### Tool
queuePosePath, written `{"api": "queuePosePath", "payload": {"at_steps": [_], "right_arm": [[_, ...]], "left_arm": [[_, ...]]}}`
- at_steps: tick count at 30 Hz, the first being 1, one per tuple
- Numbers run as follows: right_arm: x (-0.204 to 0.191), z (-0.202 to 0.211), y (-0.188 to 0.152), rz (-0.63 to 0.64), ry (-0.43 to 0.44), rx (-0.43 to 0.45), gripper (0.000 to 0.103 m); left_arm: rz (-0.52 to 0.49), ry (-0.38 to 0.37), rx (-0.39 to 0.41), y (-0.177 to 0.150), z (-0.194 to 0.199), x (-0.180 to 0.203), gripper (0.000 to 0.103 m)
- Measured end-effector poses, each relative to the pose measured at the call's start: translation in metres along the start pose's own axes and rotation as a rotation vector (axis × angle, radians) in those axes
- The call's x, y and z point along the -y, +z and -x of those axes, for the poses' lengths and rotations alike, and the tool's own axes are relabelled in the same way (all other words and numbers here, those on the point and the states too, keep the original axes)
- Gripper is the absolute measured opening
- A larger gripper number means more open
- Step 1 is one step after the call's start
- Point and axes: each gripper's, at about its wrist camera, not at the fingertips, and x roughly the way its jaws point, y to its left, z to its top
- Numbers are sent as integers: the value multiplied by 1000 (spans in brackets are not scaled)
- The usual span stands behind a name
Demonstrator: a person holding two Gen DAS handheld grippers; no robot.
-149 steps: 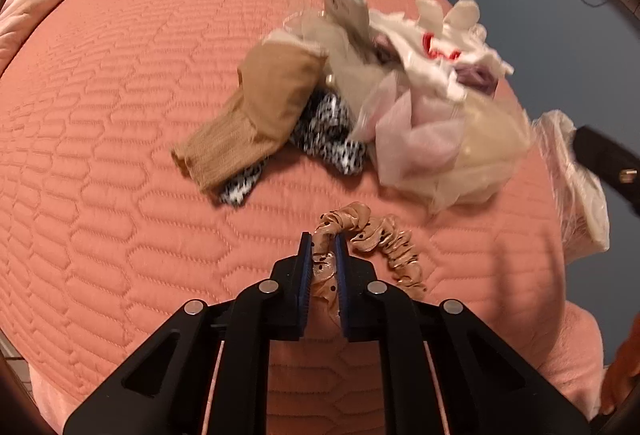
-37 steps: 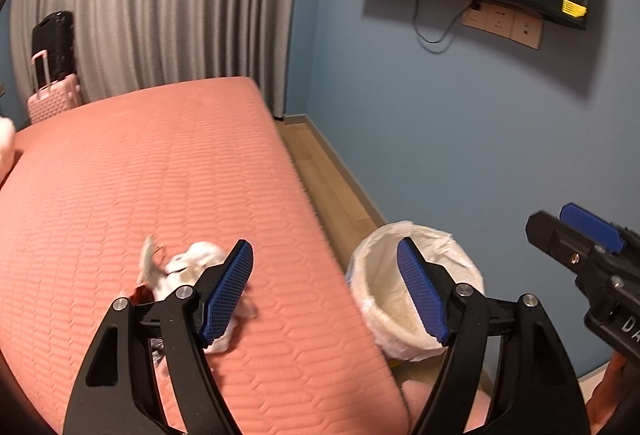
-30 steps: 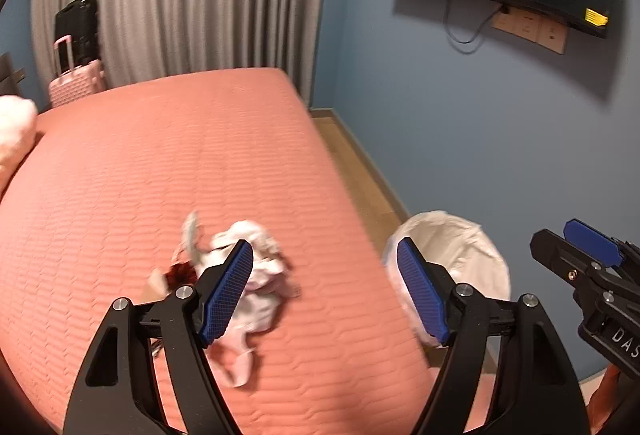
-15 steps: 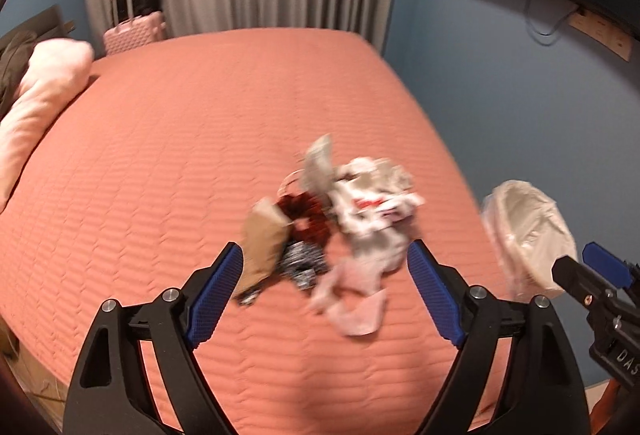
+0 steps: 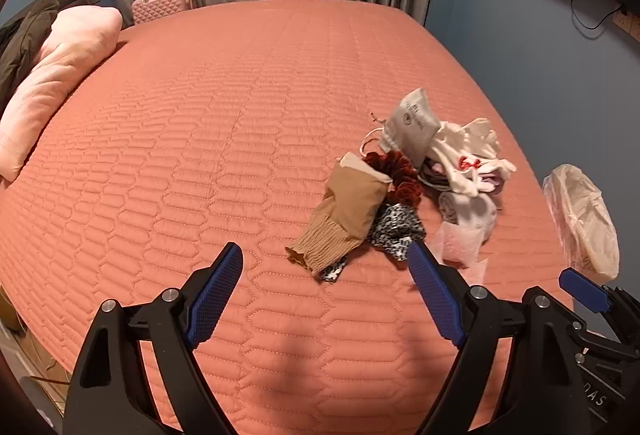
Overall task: Collect trash
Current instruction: 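Move both tools back over the clutter pile on the bed, then grasp the tan stocking with the left tool while the right tool grasps a white sock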
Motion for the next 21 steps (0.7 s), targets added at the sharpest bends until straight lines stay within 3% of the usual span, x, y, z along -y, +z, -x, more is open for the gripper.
{"api": "queuePosePath", "payload": {"at_steps": [13, 16, 21], "right_arm": [[-30, -66, 9, 36, 46, -100, 58], [-35, -83, 11, 49, 50, -126, 45], [-36, -104, 11, 40, 57, -182, 11]], "left_arm": [[23, -18, -80, 7, -50, -15, 81], [29, -38, -94, 12, -59, -14, 81], [45, -77, -117, 21, -76, -12, 81]]}}
